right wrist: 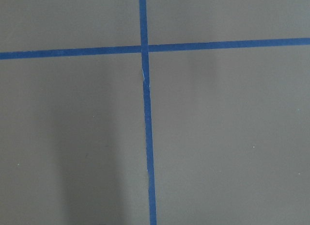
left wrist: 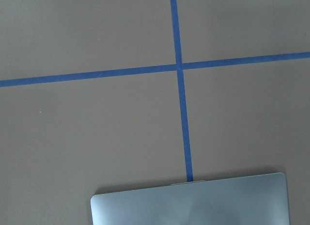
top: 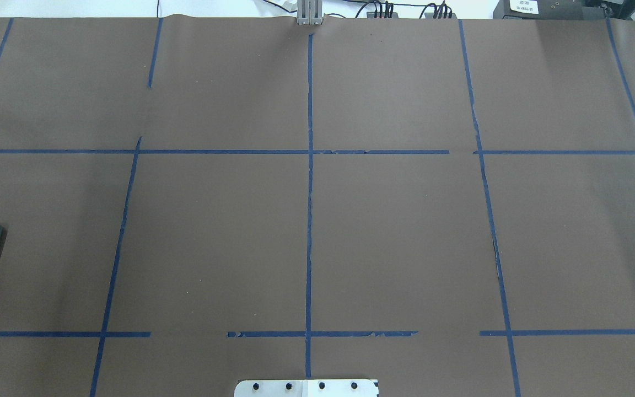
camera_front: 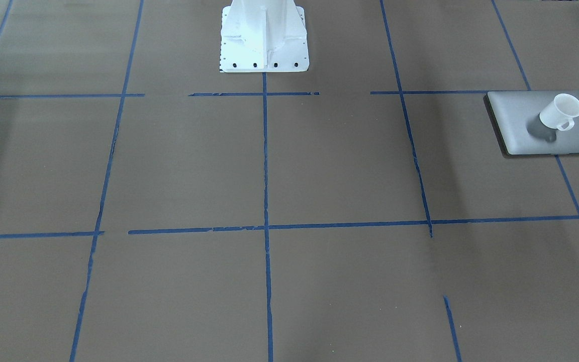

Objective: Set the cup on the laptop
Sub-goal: 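Raise the open left gripper up away from the laptop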

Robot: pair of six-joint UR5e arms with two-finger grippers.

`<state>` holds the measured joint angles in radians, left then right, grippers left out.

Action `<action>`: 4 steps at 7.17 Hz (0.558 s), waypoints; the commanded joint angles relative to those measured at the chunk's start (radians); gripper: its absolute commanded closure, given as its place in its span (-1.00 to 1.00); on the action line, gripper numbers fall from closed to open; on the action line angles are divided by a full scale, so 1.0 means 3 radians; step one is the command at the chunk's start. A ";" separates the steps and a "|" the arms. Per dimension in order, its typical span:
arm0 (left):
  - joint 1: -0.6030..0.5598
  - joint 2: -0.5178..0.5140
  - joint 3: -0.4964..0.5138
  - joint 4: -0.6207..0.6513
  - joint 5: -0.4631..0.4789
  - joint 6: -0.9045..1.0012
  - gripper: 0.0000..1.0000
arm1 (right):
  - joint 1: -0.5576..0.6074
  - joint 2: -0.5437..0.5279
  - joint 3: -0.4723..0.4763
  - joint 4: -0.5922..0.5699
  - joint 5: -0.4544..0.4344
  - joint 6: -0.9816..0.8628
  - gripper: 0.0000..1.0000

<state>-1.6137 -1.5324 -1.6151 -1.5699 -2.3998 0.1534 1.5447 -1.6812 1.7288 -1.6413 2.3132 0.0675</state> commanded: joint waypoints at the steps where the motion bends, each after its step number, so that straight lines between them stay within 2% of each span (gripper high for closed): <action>1: 0.0000 0.0000 0.0015 -0.0023 0.0002 -0.0015 -1.00 | 0.0000 0.0000 0.0000 0.0000 0.0000 0.0000 -1.00; 4: 0.0000 -0.0010 0.0040 -0.0023 0.0007 -0.0036 -1.00 | 0.0000 0.0000 0.0000 0.0000 0.0000 0.0000 -1.00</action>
<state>-1.6138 -1.5346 -1.6061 -1.5768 -2.3989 0.1452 1.5448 -1.6812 1.7288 -1.6413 2.3133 0.0675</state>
